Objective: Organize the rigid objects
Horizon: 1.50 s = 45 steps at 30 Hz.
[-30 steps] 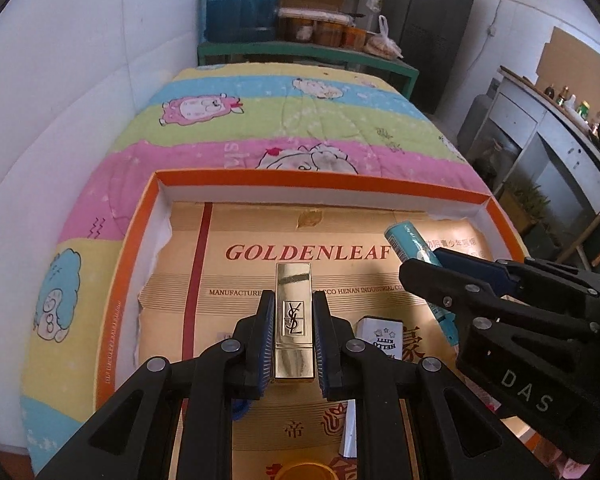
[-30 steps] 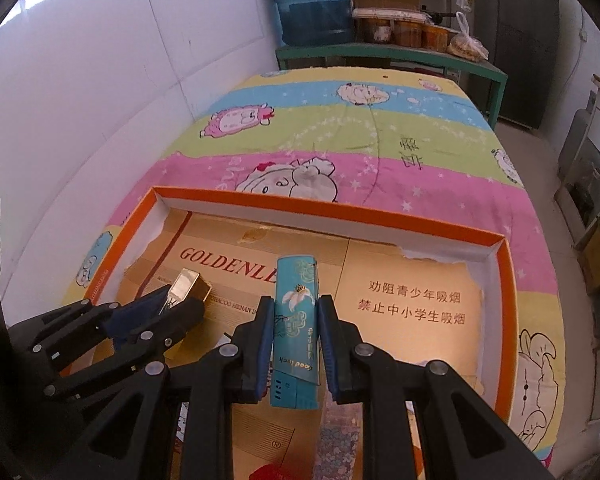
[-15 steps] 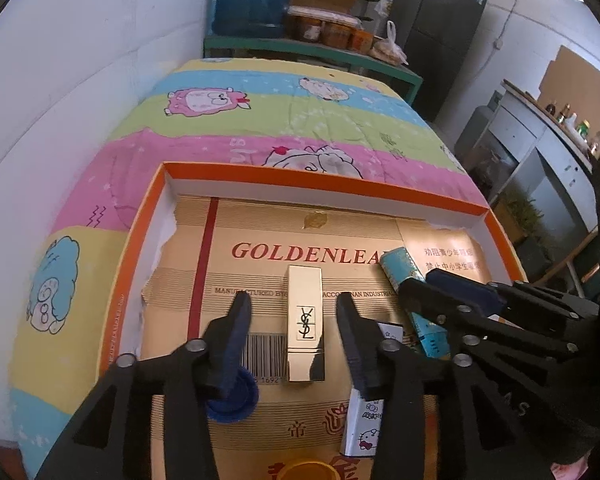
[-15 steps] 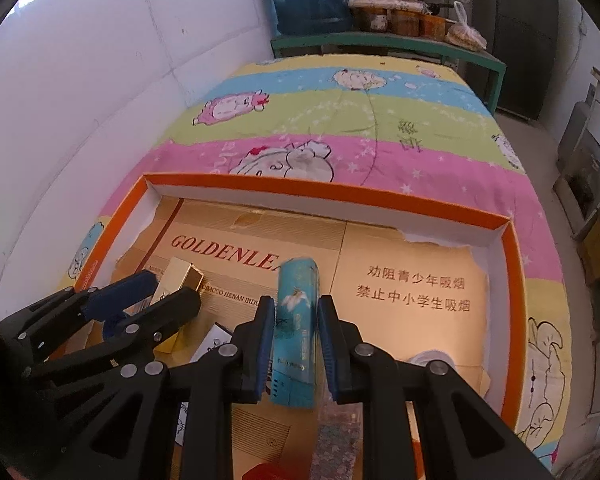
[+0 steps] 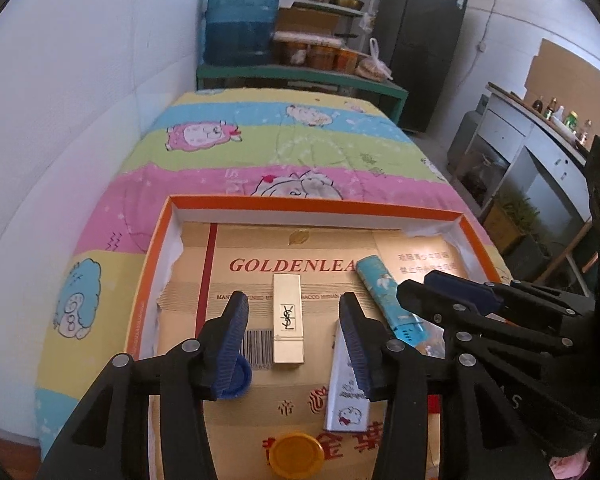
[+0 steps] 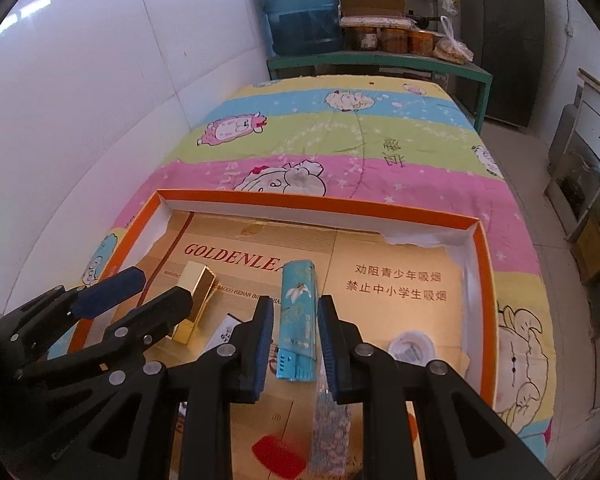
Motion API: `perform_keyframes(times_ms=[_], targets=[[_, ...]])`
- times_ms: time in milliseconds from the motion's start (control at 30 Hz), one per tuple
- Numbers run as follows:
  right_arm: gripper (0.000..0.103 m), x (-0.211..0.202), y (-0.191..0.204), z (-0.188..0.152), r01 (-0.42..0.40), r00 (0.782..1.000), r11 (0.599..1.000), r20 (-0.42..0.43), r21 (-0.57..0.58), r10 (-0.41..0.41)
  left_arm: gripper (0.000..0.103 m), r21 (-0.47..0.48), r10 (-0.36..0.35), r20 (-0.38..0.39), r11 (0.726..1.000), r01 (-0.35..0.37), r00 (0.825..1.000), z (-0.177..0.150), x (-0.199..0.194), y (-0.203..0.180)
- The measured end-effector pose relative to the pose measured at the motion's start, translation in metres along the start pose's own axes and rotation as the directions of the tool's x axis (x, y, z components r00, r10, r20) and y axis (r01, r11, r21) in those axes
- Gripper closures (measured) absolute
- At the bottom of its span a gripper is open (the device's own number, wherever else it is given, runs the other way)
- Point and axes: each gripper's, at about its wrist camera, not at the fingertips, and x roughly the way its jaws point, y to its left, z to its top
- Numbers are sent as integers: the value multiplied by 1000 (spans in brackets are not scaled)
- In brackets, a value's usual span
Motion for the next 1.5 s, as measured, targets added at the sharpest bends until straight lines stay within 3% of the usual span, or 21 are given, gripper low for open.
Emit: perform_keyframes(times_ms=[400,1233,1500], targets=[[80,-42,6,-20,13,998,1000,64,24,-14,54,9,18,58,1000,-18,998,-23,-50,-2],[80,-132,54,-100,47,989,998,142,29,-51,54,8,3,142,1000,-4,990,-88,-158,2],[80,-152,59,-124,76,981,994,171,75,-88,54,-6,42,167,999,-41,985,-107,-183,3]])
